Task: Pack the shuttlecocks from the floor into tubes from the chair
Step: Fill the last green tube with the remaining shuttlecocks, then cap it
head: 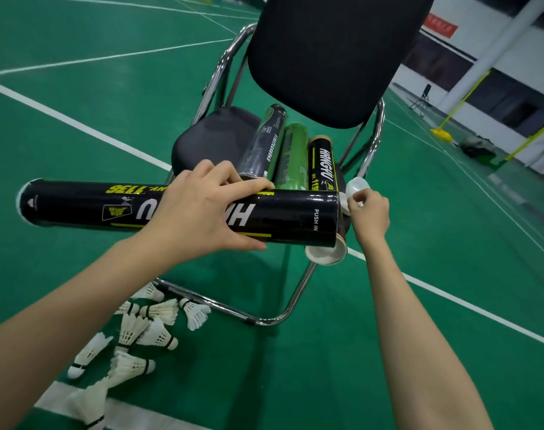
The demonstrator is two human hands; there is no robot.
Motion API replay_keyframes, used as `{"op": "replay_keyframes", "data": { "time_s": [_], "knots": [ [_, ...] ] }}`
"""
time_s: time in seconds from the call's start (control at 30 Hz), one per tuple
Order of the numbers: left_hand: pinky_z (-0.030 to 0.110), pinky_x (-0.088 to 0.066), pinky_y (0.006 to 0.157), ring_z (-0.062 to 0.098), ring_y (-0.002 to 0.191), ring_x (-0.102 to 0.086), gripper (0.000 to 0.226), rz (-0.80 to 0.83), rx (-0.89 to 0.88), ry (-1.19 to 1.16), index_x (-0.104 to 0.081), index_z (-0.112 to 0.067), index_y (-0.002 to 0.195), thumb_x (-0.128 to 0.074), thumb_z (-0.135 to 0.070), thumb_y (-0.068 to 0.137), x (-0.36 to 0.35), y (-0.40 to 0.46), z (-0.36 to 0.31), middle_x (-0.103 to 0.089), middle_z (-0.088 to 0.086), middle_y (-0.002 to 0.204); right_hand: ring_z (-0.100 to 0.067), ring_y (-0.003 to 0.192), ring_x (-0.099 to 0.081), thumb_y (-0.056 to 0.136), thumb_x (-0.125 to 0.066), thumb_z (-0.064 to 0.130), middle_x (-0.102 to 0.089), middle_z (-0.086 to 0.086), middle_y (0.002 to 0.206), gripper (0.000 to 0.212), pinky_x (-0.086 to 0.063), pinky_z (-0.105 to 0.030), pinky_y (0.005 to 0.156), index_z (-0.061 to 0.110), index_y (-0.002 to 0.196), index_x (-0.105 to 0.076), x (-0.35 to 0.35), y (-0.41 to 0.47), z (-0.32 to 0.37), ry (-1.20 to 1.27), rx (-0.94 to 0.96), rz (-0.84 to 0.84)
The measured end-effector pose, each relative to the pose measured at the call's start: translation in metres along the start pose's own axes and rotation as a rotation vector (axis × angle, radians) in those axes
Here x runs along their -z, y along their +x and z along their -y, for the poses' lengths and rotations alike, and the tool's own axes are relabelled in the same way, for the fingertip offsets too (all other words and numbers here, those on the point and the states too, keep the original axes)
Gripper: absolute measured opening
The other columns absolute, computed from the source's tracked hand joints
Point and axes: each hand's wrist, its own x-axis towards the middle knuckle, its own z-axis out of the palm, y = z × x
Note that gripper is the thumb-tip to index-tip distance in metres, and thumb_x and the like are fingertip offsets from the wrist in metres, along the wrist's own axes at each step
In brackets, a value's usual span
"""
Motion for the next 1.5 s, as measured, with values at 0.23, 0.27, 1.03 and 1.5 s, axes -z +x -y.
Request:
{"op": "replay_keyframes", "data": {
  "time_s": [0.23,0.27,1.03,1.5],
  "knots": [
    [0.028,-0.031,0.064,0.014,0.075,-0.034,0.082,-0.009,0.004,-0.012,-0.053,-0.034,0.125,-0.046,-0.080,0.057,0.007,-0.006,-0.005,-0.049,-0.003,0.084,-0.004,0.116,-0.050,0.087,-0.057,0.012,-0.054,0.004,0.122,0.018,-0.042,-0.013,0.091,0.022,0.074,-0.049,0.096,-0.108,0.063,0.844,-0.008,-0.076],
    [0.029,-0.032,0.064,0.014,0.075,-0.035,0.082,-0.009,0.004,-0.016,-0.053,-0.033,0.125,-0.046,-0.080,0.058,0.009,-0.008,-0.007,-0.049,-0.003,0.085,-0.001,0.115,-0.052,0.087,-0.056,0.009,-0.054,0.004,0.126,0.020,-0.043,-0.010,0.090,0.021,0.073,-0.047,0.107,-0.130,0.071,0.920,0.023,-0.036],
    [0.028,-0.032,0.065,0.009,0.085,-0.038,0.080,0.123,0.294,-0.251,-0.051,-0.048,0.122,-0.055,-0.080,0.048,0.045,-0.077,-0.021,-0.046,-0.011,0.089,-0.005,0.129,-0.039,0.080,-0.069,0.034,-0.044,0.018,0.135,0.028,-0.031,-0.020,0.106,0.023,0.096,-0.048,0.125,-0.233,0.121,0.613,0.250,0.242],
    [0.028,-0.033,0.066,0.009,0.092,-0.039,0.088,0.206,0.383,-0.353,-0.049,-0.044,0.126,-0.067,-0.078,0.047,0.036,-0.087,-0.035,-0.044,-0.011,0.091,0.007,0.129,-0.036,0.084,-0.068,0.018,-0.045,0.023,0.138,0.062,-0.030,-0.019,0.108,0.038,0.137,-0.041,0.119,-0.246,0.116,0.702,0.201,0.245]
  ]
}}
